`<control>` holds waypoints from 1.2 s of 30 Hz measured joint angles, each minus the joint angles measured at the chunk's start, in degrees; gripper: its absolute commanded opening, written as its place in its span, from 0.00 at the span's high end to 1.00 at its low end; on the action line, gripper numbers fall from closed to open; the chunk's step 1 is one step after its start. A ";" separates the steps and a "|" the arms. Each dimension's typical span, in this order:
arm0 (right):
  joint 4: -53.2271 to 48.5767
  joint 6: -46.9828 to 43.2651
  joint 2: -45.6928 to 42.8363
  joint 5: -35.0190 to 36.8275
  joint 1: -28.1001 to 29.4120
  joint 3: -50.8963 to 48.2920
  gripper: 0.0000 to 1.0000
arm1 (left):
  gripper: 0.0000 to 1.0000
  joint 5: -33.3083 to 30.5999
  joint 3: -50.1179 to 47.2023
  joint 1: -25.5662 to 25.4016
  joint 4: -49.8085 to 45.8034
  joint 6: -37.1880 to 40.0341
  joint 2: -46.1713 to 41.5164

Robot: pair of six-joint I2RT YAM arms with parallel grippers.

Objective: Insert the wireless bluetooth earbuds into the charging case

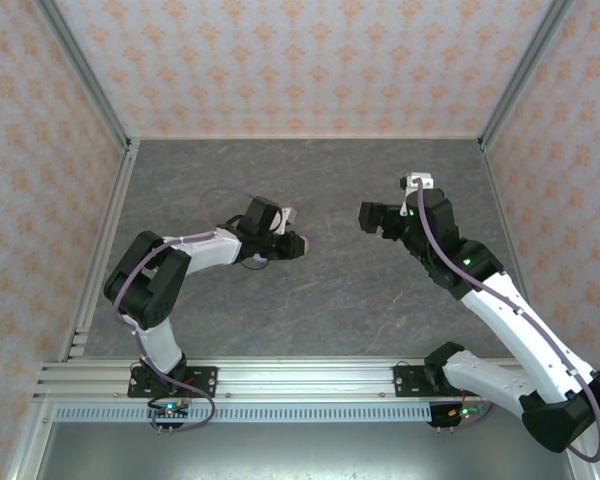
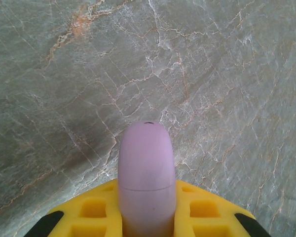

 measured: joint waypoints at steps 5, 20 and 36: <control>0.00 0.00 0.00 0.02 0.00 -0.37 0.01 | 0.77 -0.50 0.35 0.22 -0.20 -0.61 1.75; -0.85 -2.64 0.00 3.13 -0.28 -0.44 0.01 | 0.35 -4.44 0.37 0.83 -3.85 1.07 0.15; 9.81 -7.08 -8.22 12.46 -10.03 -15.23 0.01 | 0.00 -27.56 -1.38 2.25 -12.83 12.09 -35.54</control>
